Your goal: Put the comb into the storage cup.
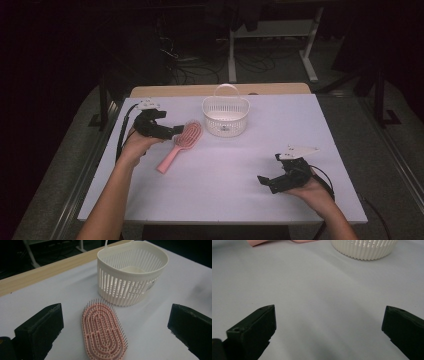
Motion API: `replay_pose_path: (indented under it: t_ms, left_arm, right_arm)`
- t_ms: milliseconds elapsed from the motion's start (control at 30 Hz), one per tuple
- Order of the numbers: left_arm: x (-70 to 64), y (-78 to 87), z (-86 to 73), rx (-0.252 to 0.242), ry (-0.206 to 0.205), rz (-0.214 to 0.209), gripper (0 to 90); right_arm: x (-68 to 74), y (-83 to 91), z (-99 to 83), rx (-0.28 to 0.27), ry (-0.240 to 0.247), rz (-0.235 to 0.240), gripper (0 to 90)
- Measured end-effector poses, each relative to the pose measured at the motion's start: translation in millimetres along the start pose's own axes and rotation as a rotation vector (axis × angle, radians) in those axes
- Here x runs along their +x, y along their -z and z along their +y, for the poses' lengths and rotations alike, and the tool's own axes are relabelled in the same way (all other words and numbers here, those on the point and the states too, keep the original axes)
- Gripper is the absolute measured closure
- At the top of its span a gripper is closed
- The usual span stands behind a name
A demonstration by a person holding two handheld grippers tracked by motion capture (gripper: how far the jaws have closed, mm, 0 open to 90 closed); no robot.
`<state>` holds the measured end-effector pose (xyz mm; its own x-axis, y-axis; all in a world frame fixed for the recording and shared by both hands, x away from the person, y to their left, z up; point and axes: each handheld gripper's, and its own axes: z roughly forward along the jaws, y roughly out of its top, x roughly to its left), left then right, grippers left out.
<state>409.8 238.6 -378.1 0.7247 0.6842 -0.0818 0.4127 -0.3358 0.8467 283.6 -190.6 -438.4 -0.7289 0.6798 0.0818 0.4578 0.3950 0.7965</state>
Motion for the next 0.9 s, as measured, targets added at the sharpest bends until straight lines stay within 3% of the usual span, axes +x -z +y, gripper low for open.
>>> replay_pose_path:
  t_ms: [900]
  left_arm:
    - [-2.3,-9.0,-11.9,0.176,-0.013,0.036,0.0]
  right_arm:
    - [0.3,0.5,-0.1,-0.001,0.000,-0.002,0.0]
